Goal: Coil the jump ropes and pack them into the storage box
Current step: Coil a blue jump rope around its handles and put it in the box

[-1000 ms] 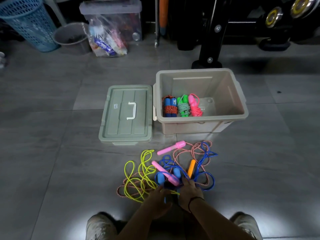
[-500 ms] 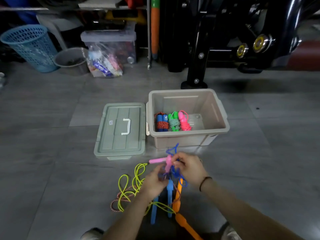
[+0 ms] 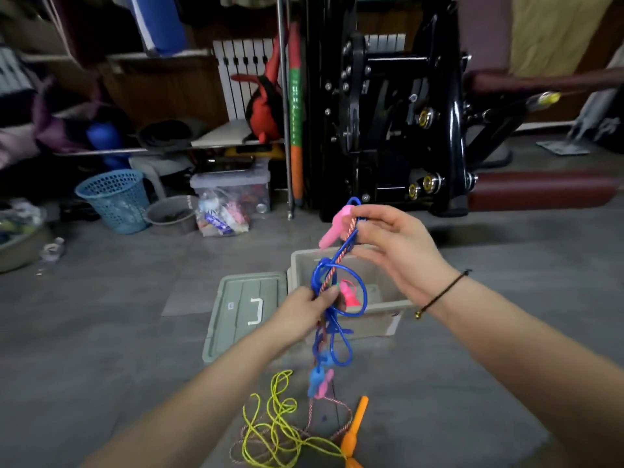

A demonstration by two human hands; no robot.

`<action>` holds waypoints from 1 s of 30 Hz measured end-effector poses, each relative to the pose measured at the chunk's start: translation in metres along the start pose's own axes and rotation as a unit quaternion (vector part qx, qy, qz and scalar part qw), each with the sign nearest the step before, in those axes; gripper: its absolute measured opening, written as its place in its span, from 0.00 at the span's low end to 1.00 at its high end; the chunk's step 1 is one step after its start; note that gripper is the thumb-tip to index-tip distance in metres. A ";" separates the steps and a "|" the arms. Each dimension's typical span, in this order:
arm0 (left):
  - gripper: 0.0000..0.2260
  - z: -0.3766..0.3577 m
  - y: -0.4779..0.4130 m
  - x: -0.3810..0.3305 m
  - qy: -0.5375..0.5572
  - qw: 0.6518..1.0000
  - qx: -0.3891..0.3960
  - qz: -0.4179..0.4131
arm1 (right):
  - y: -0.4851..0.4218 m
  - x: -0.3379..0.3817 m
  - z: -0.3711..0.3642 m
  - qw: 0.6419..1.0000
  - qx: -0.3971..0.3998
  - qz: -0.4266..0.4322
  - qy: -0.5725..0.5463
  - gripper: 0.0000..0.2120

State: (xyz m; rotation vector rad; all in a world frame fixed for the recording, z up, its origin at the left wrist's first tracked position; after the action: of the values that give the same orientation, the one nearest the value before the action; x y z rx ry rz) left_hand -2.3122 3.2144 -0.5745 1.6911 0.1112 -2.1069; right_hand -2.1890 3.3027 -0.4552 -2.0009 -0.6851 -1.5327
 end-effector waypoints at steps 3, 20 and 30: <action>0.09 0.014 0.028 -0.026 0.043 0.997 -0.046 -0.034 | 0.014 0.012 0.006 1.000 0.000 -0.024 -0.018 0.13; 0.15 0.029 0.040 -0.068 0.094 0.993 -0.059 -0.043 | 0.011 -0.026 0.023 0.976 -0.112 -0.144 0.116 0.07; 0.14 0.044 0.037 -0.096 0.337 0.935 -0.082 -0.079 | 0.004 -0.034 -0.014 0.980 -0.012 0.004 0.196 0.13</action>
State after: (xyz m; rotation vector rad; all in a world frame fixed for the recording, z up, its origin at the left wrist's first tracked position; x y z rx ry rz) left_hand -2.3228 3.1934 -0.4652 2.2778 0.6263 -1.4668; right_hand -2.2035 3.2876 -0.4855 -1.6407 -0.4959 -1.8652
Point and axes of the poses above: each hand's wrist, its own y-axis away from the middle knuckle, its own z-axis out of the back of the hand, x = y × z, the point moved 3 cm from there along -y, towards the middle knuckle, and after that the axes turned 1 degree about -y, right-handed, at the moved point
